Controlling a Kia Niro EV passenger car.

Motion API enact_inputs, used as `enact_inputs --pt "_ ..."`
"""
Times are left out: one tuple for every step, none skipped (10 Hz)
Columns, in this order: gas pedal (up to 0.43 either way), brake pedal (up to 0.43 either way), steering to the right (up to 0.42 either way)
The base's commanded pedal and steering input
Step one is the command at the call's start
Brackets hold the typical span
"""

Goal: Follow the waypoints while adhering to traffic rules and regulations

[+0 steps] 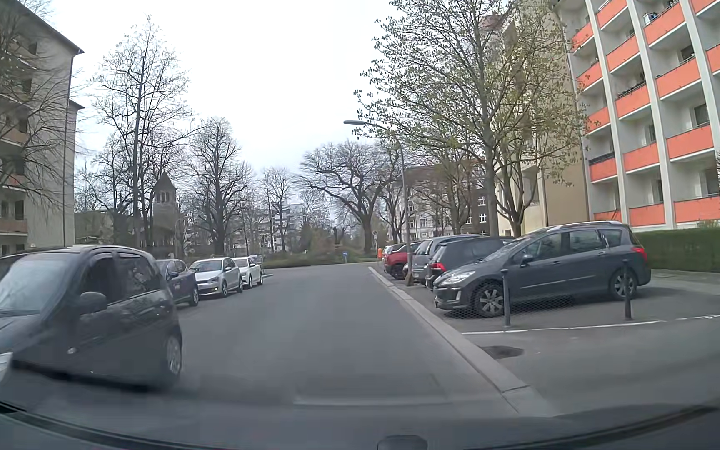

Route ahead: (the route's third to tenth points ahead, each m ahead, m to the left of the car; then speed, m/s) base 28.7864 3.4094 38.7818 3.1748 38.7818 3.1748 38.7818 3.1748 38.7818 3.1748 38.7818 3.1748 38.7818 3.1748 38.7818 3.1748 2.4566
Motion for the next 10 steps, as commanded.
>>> enact_inputs --pt "0.0 0.213 -0.016" --pt "0.0 0.189 -0.016" --pt "0.0 0.079 -0.015" --pt "0.0 0.0 -0.019" --pt "0.0 0.0 -0.029" --pt "0.22 0.0 -0.043" --pt "0.299 0.0 -0.058" --pt "0.35 0.0 -0.068" --pt "0.358 0.0 -0.076" --pt "0.37 0.0 -0.088"
